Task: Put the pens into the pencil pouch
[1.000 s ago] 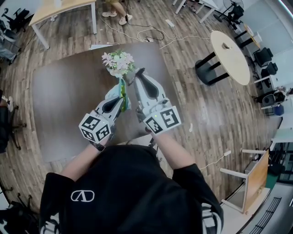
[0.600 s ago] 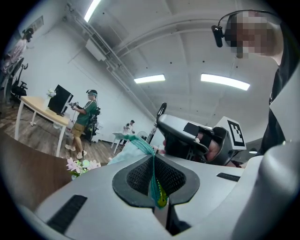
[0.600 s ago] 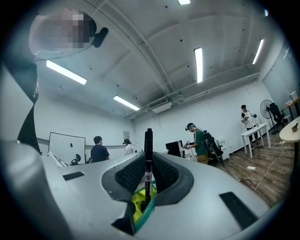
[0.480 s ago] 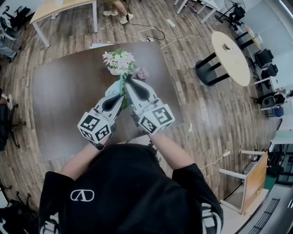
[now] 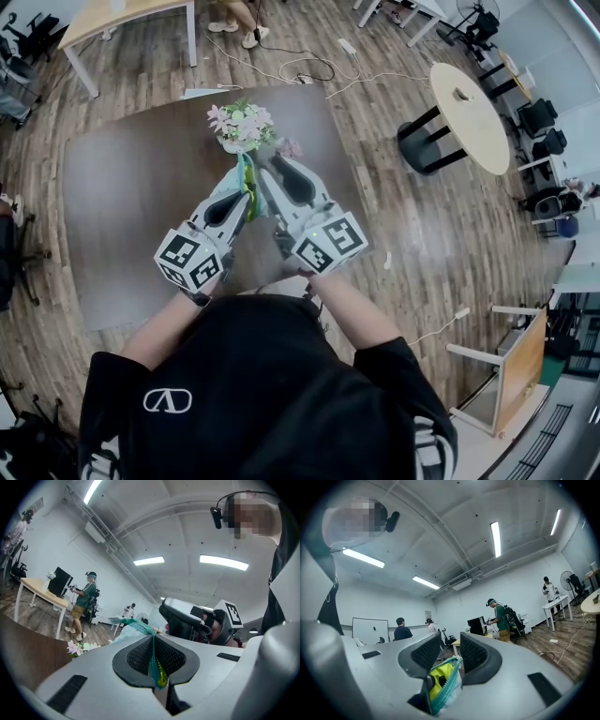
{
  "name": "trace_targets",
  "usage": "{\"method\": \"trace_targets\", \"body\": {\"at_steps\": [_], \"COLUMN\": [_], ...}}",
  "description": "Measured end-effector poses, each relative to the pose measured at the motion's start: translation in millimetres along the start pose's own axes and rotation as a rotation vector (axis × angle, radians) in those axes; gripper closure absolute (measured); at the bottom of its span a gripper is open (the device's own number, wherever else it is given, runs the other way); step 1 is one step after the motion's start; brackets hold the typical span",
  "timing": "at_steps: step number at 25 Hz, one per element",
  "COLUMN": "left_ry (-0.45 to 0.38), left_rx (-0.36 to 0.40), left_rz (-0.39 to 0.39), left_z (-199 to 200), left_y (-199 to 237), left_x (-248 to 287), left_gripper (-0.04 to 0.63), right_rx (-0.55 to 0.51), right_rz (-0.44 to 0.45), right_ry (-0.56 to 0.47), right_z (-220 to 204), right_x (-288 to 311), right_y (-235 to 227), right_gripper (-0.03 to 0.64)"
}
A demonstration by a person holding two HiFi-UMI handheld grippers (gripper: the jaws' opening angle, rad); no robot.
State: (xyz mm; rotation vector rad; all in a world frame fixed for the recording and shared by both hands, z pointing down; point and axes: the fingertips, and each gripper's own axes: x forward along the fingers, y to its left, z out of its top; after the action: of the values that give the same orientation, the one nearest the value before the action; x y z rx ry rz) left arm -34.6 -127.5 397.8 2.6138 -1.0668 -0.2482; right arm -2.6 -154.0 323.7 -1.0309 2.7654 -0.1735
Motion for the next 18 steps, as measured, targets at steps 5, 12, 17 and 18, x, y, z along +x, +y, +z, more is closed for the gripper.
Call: {"method": "trace_targets", "body": {"at_steps": [5, 12, 17, 18], "left_ry": [0.010, 0.005, 0.009, 0.011], "left_rx": [-0.011, 0.000, 0.021, 0.020], "left_rz": [0.018, 0.004, -0.014, -0.013], "left_z": [-4.5, 0.0, 2.9, 2.1], "left_y": [7.6, 1.4, -5.2, -5.3], "left_x": [-2.2, -0.3, 3.1, 3.2], "left_gripper": [0.583, 0.583, 0.583, 0.583], "right_rx": [0.018, -0.112, -0.106, -0.110], "right_rz": [-0.051, -0.056, -0.068, -0.070], "right_ry": [-0.033, 0.140, 0.194, 0.200], "right_z": [6.3, -33.6, -50.4, -51.3], "right_x": [-8.6, -4.2, -0.8, -0.4], "right_y": [-12.6, -8.8, -11.4, -12.2], "right_gripper": [0.505, 0.505, 0.500, 0.499]}}
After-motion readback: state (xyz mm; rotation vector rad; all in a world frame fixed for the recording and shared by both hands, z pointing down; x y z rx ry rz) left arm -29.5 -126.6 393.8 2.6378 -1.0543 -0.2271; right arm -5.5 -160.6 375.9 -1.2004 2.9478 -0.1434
